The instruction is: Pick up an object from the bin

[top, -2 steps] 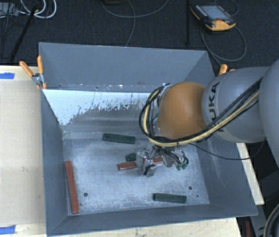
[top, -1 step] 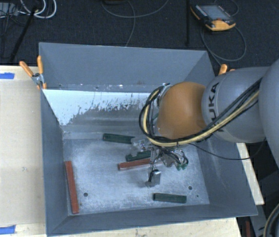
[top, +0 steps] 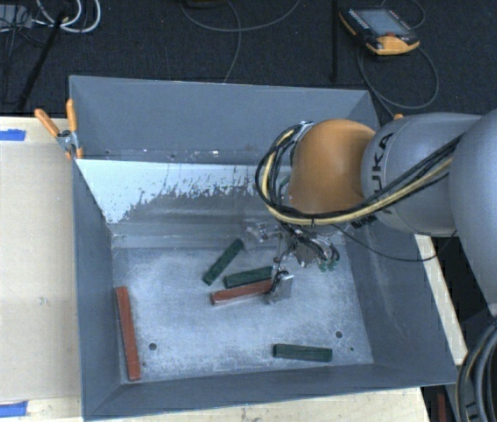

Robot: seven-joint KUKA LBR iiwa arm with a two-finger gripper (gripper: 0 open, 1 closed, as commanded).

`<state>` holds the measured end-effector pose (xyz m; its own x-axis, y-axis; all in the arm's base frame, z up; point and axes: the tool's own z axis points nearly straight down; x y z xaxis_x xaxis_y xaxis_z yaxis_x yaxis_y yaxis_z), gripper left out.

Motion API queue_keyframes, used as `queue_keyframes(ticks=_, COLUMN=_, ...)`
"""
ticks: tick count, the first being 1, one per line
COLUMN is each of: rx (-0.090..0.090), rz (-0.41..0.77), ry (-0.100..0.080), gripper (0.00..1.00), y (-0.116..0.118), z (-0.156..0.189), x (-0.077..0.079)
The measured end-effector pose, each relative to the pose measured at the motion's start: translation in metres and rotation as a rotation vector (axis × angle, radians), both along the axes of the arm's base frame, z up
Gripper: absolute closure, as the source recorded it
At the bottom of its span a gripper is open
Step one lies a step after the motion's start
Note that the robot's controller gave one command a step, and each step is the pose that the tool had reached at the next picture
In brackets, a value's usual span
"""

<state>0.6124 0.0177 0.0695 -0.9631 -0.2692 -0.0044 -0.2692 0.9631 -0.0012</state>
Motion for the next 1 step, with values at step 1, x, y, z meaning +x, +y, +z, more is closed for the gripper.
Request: queue_keyframes(ticks=1, rx=0.001, rz=-0.002, ry=-0.004, gripper=1.00, y=0.0007, z=0.0027, x=0.0005)
